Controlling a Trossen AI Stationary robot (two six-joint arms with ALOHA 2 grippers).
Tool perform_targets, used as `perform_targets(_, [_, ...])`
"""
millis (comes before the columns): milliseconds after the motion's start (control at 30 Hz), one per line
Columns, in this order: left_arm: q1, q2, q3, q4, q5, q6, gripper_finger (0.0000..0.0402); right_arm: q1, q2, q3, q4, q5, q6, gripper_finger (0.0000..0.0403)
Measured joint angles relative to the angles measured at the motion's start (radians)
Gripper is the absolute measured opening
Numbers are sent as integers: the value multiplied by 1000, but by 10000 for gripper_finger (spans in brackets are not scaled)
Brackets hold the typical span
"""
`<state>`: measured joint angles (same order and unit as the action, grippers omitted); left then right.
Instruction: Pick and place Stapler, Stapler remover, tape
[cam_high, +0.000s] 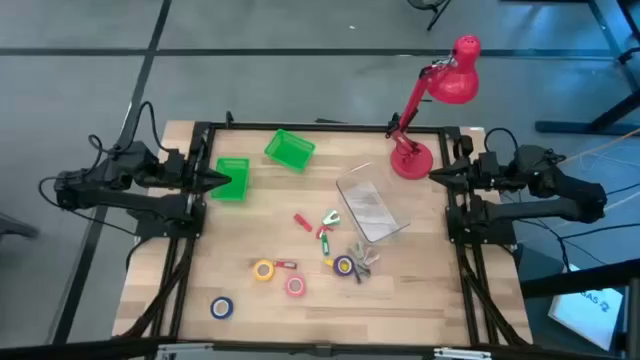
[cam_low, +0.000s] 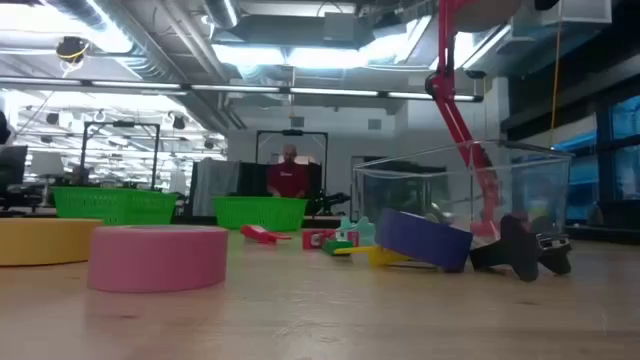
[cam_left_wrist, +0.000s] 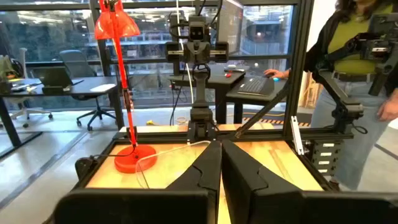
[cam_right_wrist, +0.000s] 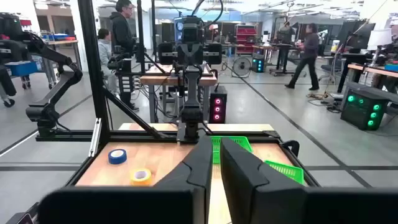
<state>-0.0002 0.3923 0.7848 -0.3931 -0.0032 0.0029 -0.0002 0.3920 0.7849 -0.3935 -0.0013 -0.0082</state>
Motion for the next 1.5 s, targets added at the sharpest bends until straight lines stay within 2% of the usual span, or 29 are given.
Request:
perform_targets(1067, [0, 0, 0, 0, 0, 0, 10, 0, 0, 0, 0, 0, 0, 36])
perform_targets(1233, [0, 0, 0, 0, 0, 0, 7, -1, 0, 0, 40, -1, -176, 36])
perform_targets(1367, [0, 0, 0, 0, 0, 0, 6, -1, 0, 0, 65, -42, -56, 36])
perform_targets(1500, [0, 0, 0, 0, 0, 0, 9, 0, 4, 0, 102, -48, 211, 36])
